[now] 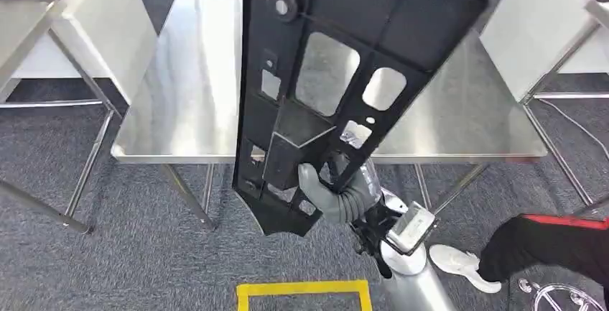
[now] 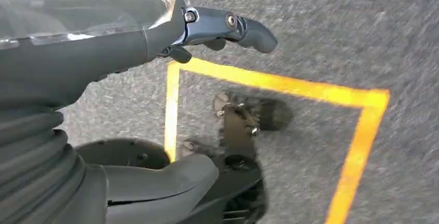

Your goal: Take the parts from the cabinet and place them on the table.

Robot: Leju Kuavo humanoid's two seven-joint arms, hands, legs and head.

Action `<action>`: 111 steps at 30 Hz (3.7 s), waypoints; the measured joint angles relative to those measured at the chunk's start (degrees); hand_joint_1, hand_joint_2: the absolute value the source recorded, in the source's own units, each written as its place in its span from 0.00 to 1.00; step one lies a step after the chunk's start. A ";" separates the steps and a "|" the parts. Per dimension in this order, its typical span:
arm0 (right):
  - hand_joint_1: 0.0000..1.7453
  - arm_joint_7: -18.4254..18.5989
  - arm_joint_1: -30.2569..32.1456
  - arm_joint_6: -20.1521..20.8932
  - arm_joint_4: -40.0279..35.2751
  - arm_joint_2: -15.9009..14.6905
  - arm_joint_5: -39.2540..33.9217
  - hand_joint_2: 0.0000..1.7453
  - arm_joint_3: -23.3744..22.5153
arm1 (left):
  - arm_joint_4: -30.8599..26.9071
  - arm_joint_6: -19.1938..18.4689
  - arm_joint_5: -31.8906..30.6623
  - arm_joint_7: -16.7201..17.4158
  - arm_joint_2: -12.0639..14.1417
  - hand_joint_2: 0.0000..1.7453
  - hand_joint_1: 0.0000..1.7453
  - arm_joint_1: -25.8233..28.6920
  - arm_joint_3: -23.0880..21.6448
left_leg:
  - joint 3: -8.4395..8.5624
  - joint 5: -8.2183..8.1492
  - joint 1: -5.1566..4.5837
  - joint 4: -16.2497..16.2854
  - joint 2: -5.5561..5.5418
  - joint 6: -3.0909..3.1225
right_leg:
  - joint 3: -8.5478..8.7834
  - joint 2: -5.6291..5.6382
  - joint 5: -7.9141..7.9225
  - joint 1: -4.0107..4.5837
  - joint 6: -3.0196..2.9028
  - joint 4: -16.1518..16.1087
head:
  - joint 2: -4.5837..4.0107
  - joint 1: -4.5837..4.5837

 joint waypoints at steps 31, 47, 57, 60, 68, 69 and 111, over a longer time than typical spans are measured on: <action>1.00 1.94 -1.22 -5.91 1.59 0.26 5.39 1.00 0.24 | 0.37 0.94 0.42 0.59 -0.02 1.00 0.00 -0.03 -0.02 | -3.29 1.15 -0.90 1.64 -0.33 0.13 | 4.95 0.63 -6.25 0.78 -0.90 -5.26 | 0.04 -0.10; 1.00 9.11 -6.87 -21.55 9.40 1.68 19.52 1.00 0.85 | 0.42 2.54 1.22 1.33 -0.81 1.00 0.00 -0.16 0.02 | 2.43 -3.45 -1.35 0.35 -1.12 0.42 | -6.86 0.22 4.12 0.42 0.04 -4.24 | 0.04 -0.05; 1.00 18.63 -6.94 -31.78 10.54 1.62 32.88 1.00 -0.66 | 0.42 2.97 1.22 1.33 -0.98 1.00 0.00 -0.14 0.00 | 2.71 -3.56 -1.20 -0.07 -0.91 -0.70 | -6.75 0.30 3.88 0.74 -0.47 -4.20 | 0.04 -0.03; 1.00 25.67 -7.19 -33.49 11.87 1.40 43.44 1.00 -1.75 | 0.42 3.04 1.09 1.33 -1.00 1.00 0.00 -0.23 0.00 | 2.73 -3.55 -1.27 -0.06 -0.83 -0.72 | -6.72 0.30 3.96 0.70 -0.69 -4.20 | 0.04 -0.05; 1.00 40.46 -7.13 -33.44 16.31 0.81 66.05 1.00 -4.79 | 0.42 3.23 0.96 1.92 -0.96 1.00 0.00 -0.22 0.00 | 2.73 -3.55 -1.61 0.02 -0.85 -0.68 | -6.63 0.29 3.97 0.39 -0.67 -4.24 | 0.04 -0.05; 1.00 40.57 -7.14 -33.44 16.61 0.79 66.16 1.00 -4.92 | 0.42 3.26 0.96 1.92 -0.96 1.00 0.00 -0.23 0.00 | 2.73 -3.56 -1.63 0.03 -0.85 -0.68 | -6.63 0.29 3.97 0.38 -0.67 -4.24 | 0.04 -0.05; 0.00 53.61 -15.54 -26.95 42.82 -6.27 85.02 0.00 -29.94 | 0.42 1.92 -0.13 1.36 -1.40 0.00 0.00 -0.52 -0.09 | 2.81 -3.58 -1.69 0.08 -0.88 -0.64 | -6.51 0.28 3.98 0.32 -0.66 -4.26 | 0.04 -0.05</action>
